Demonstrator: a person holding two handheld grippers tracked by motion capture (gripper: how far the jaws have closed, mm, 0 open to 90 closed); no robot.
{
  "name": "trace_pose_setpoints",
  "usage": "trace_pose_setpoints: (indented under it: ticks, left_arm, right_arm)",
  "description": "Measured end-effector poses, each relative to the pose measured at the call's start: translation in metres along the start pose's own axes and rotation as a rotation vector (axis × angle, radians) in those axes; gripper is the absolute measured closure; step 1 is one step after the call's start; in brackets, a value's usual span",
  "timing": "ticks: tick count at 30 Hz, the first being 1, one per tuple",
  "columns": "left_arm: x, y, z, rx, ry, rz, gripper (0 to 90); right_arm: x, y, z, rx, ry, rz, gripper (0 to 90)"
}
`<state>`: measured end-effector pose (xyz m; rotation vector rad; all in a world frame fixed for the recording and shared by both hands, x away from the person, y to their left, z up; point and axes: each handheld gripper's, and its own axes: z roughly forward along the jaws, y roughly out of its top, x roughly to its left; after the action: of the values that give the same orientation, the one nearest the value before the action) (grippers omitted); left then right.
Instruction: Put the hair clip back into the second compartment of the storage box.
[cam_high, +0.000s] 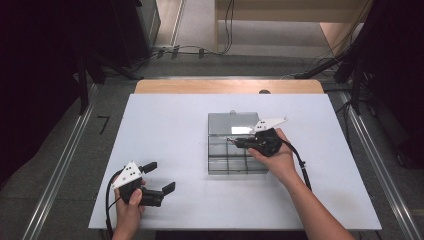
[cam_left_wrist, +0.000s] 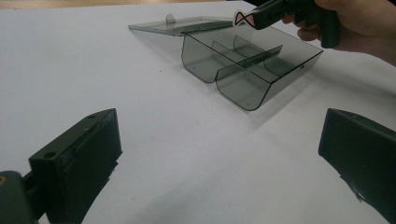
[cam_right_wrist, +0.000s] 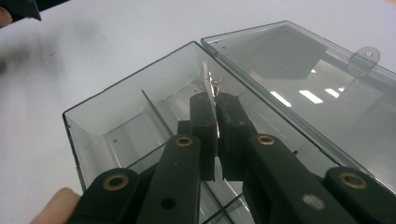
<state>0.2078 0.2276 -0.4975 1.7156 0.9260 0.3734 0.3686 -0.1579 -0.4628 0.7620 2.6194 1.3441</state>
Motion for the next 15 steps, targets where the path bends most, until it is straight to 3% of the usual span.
trace_pose_setpoints:
  ticks: [5,15]
  left_arm:
    - [0.000,0.000,0.001,0.000,-0.003,-0.001,0.0]
    - [0.000,0.000,0.001,0.002,-0.003,-0.002,0.0]
  right_arm:
    - [-0.002,-0.002,0.005,0.025,-0.021,-0.005,84.4]
    - [-0.009,-0.007,0.012,0.062,-0.045,0.029,84.5]
